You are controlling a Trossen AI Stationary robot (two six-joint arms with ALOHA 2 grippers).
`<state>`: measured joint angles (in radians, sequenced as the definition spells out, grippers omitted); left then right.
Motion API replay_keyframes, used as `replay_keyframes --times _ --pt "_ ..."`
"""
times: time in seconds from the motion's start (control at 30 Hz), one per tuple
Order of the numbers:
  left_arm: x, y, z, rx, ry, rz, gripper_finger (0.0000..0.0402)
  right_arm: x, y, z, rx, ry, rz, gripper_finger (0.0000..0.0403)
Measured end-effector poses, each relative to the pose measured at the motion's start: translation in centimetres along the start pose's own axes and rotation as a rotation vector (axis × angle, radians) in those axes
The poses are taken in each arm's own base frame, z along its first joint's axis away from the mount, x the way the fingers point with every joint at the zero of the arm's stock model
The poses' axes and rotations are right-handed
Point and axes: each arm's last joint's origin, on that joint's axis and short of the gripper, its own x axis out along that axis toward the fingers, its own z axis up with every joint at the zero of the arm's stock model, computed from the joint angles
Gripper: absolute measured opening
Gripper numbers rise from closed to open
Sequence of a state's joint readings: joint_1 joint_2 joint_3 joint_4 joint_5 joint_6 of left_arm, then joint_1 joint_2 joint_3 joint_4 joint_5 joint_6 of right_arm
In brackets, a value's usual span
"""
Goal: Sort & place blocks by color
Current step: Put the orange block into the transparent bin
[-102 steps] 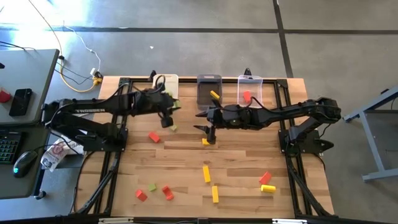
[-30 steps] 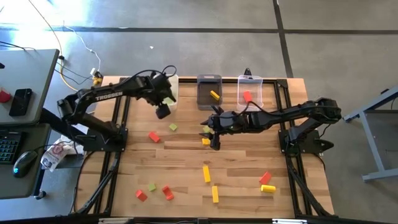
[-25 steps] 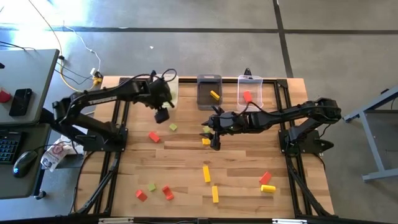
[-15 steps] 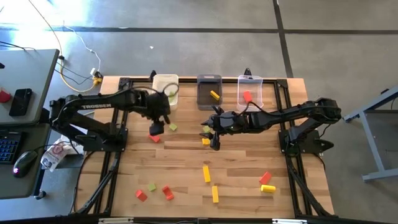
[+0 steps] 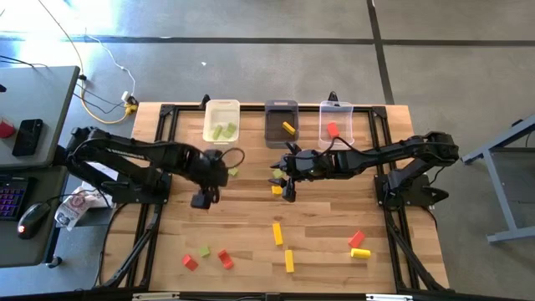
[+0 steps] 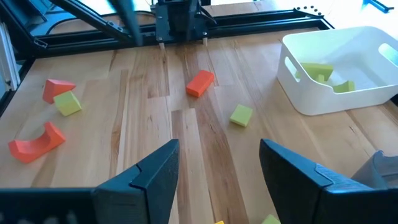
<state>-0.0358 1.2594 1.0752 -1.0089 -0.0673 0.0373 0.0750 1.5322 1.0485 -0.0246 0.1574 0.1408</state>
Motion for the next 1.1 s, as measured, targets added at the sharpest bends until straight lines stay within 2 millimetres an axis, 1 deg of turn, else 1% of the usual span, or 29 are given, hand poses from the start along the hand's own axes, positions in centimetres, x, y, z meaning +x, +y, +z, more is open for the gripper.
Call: replay_keyframes --times 0.13,0.23,0.43,0.53,0.63,0.9,1.1 --pt "-0.2 -2.0 0.3 0.085 -0.035 -0.033 0.0259 0.0 0.0 0.0 0.025 0.0 -0.001 0.0209" --pt "-0.2 -3.5 0.5 0.18 -0.063 -0.056 0.0257 0.0 0.0 0.0 0.027 0.0 -0.001 0.0209" --pt "0.3 -6.5 1.2 0.373 -0.124 -0.102 0.0257 0.0 0.0 0.0 0.027 0.001 0.0 0.0209" --pt "0.9 -7.8 1.4 0.45 -0.132 -0.118 0.0256 0.0 0.0 0.0 0.027 0.001 0.002 0.0209" --pt "1.6 -9.0 1.7 0.49 -0.135 -0.132 0.0256 0.0 0.0 0.0 0.032 0.001 0.005 0.0209" --pt "4.2 -11.4 2.0 0.554 -0.087 -0.16 0.0256 0.0 0.0 0.0 0.039 -0.001 0.005 0.0209" --pt "5.9 -13.1 2.2 0.585 -0.071 -0.259 0.0256 0.0 0.0 0.0 0.04 -0.004 0.009 0.0209"
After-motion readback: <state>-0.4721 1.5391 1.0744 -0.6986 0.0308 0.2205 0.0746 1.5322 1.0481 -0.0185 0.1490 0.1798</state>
